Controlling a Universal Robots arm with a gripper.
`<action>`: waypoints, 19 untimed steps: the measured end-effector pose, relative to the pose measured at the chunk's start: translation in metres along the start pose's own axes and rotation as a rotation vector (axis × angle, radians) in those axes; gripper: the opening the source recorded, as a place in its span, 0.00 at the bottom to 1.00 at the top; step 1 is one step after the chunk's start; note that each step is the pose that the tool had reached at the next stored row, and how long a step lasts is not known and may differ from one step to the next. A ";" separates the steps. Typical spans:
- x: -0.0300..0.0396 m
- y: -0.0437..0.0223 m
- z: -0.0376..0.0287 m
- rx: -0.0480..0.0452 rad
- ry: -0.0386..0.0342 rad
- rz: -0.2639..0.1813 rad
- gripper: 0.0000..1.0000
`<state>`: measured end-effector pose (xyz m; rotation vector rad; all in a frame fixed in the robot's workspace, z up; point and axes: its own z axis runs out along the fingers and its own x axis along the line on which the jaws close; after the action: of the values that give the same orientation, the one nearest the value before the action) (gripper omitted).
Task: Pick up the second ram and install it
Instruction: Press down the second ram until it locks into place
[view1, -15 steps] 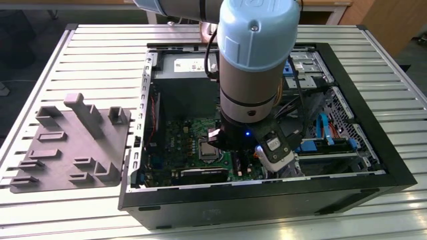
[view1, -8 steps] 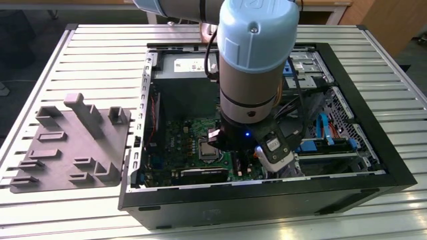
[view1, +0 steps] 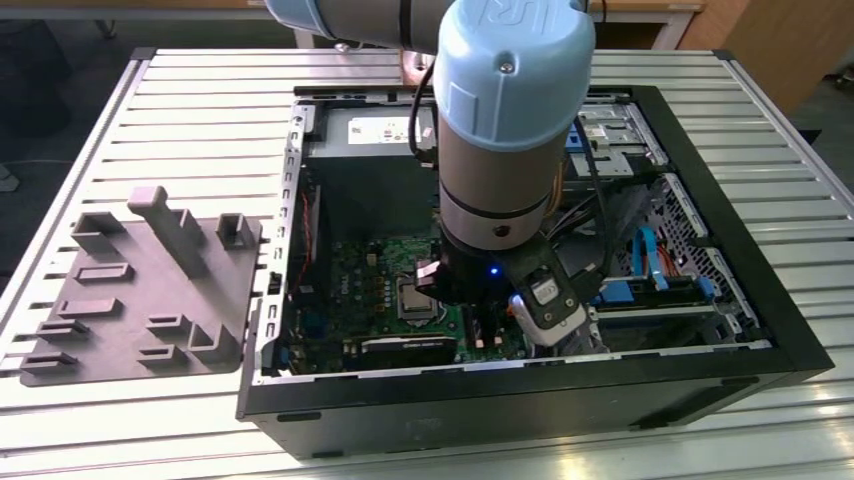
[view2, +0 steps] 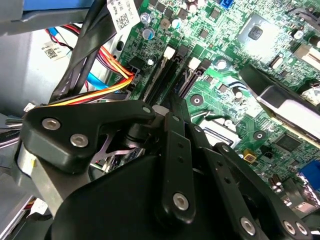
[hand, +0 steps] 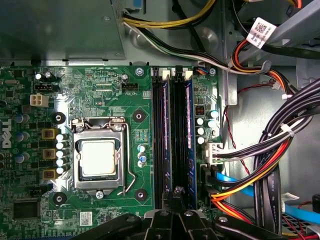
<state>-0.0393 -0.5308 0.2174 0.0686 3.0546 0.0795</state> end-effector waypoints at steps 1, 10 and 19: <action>0.0000 0.0000 0.0000 0.0000 0.0000 0.000 0.11; 0.0001 -0.0002 0.0016 0.0006 0.0001 0.000 0.11; -0.0006 0.0005 -0.0075 -0.0005 -0.0002 0.000 0.11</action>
<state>-0.0393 -0.5307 0.2250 0.0688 3.0544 0.0803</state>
